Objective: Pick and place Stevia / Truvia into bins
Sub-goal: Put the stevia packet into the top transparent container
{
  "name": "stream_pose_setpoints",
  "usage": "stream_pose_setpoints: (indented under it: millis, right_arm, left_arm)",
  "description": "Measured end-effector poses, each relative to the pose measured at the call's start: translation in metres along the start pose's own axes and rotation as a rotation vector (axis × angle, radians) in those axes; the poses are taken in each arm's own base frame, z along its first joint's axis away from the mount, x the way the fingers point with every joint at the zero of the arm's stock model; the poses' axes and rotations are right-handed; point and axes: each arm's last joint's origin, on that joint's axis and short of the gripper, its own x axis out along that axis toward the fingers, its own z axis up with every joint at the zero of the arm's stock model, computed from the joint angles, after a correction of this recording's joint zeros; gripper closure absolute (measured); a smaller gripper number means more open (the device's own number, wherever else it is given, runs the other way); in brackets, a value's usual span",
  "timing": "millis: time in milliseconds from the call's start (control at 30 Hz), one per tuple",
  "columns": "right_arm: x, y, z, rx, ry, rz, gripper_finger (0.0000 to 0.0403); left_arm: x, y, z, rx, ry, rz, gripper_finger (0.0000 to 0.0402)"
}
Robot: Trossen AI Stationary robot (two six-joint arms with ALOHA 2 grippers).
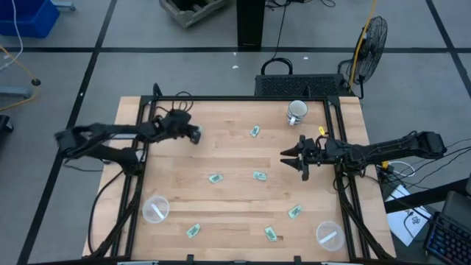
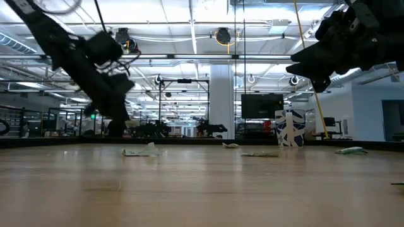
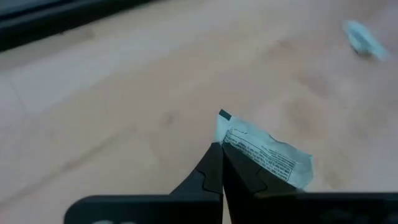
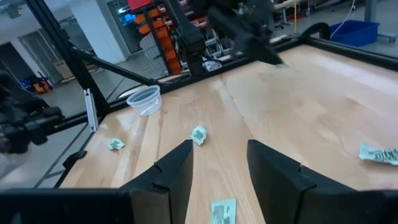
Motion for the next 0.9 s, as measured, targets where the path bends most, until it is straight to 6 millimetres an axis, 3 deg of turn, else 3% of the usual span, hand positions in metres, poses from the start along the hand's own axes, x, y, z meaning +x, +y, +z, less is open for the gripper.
stream_pose_setpoints:
  millis: [300, 500, 600, 733, 900]
  right_arm:
    - [0.0, 0.0, 0.0, -0.002, 0.003, -0.001, 0.0259]
    - [0.0, 0.0, 0.0, -0.014, 0.002, -0.001, 0.0261]
    - [0.0, 0.0, 0.0, -0.028, 0.002, -0.001, 0.0261]
    - [0.0, 0.0, 0.0, -0.032, 0.002, -0.003, 0.0261]
    - [0.0, 0.0, 0.0, -0.033, 0.001, -0.004, 0.0261]
  left_arm:
    - [-0.087, -0.019, -0.035, 0.141, 0.134, -0.144, 0.04]
    - [-0.124, -0.03, -0.053, 0.119, 0.117, -0.346, 0.0401]
    - [-0.139, -0.038, -0.053, 0.178, 0.089, -0.392, 0.0401]
    - [-0.164, -0.054, -0.039, 0.291, 0.042, -0.402, 0.0401]
    - [-0.184, -0.083, -0.034, 0.489, 0.134, -0.456, 0.0401]
